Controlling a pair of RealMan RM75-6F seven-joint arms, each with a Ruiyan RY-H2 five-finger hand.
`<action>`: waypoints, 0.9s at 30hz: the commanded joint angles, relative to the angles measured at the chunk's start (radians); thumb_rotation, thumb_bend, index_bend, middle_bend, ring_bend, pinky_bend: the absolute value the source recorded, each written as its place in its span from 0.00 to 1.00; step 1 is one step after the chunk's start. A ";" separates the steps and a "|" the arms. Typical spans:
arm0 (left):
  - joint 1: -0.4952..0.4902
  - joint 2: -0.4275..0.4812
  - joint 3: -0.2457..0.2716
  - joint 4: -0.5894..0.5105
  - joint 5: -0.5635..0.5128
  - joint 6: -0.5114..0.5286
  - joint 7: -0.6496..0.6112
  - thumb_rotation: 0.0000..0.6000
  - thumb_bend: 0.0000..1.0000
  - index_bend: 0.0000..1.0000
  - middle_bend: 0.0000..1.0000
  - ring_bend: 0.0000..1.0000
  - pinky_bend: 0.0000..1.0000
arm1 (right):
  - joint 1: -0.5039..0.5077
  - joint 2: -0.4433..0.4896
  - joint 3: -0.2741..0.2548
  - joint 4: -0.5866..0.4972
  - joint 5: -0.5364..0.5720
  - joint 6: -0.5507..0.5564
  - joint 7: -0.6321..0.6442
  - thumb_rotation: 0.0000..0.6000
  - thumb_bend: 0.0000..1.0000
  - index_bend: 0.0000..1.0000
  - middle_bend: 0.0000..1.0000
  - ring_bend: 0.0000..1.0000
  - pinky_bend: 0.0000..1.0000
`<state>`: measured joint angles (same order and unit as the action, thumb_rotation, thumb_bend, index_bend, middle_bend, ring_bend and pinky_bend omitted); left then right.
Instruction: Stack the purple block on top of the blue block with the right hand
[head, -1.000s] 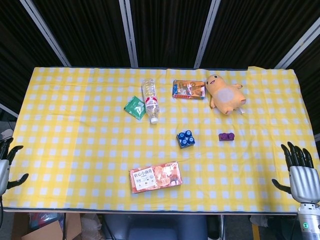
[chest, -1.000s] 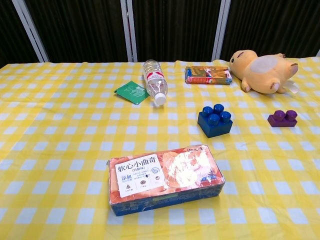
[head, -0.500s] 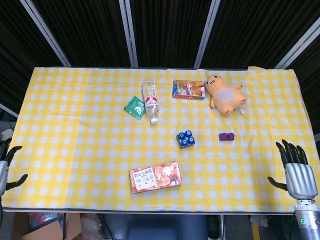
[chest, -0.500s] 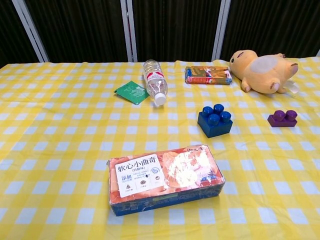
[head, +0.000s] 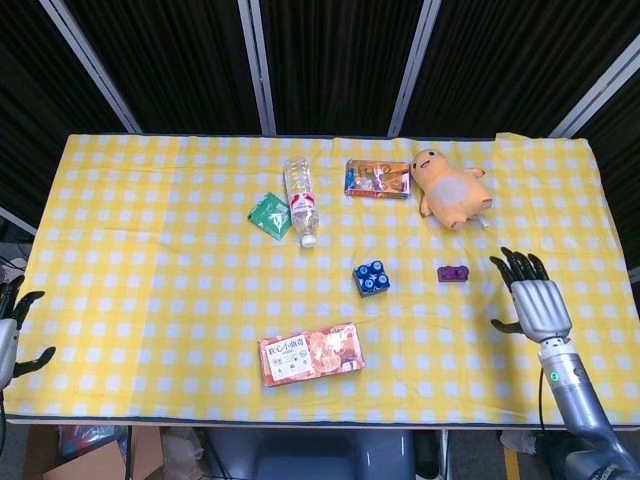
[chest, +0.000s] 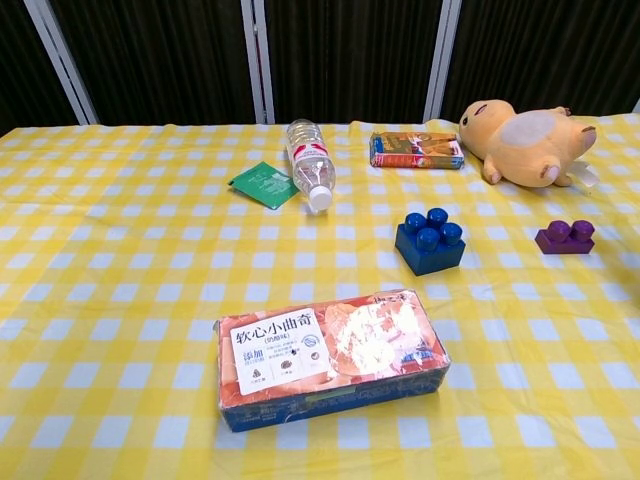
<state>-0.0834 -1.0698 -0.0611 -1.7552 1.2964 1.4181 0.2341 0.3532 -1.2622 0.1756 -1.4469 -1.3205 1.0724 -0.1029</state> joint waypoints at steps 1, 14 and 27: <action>0.000 -0.001 -0.001 0.000 -0.001 0.002 0.002 1.00 0.24 0.18 0.00 0.00 0.10 | 0.054 -0.035 0.021 0.038 0.043 -0.066 -0.026 1.00 0.22 0.18 0.00 0.00 0.00; 0.003 -0.001 -0.009 0.006 -0.028 0.007 0.007 1.00 0.24 0.18 0.00 0.00 0.10 | 0.164 -0.106 0.048 0.164 0.147 -0.196 -0.030 1.00 0.28 0.27 0.00 0.00 0.00; -0.004 -0.011 -0.015 0.010 -0.056 -0.001 0.036 1.00 0.24 0.18 0.00 0.00 0.10 | 0.199 -0.172 0.025 0.287 0.134 -0.234 0.041 1.00 0.31 0.32 0.00 0.00 0.00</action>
<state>-0.0874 -1.0811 -0.0763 -1.7450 1.2397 1.4172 0.2702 0.5492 -1.4288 0.2046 -1.1666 -1.1824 0.8414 -0.0658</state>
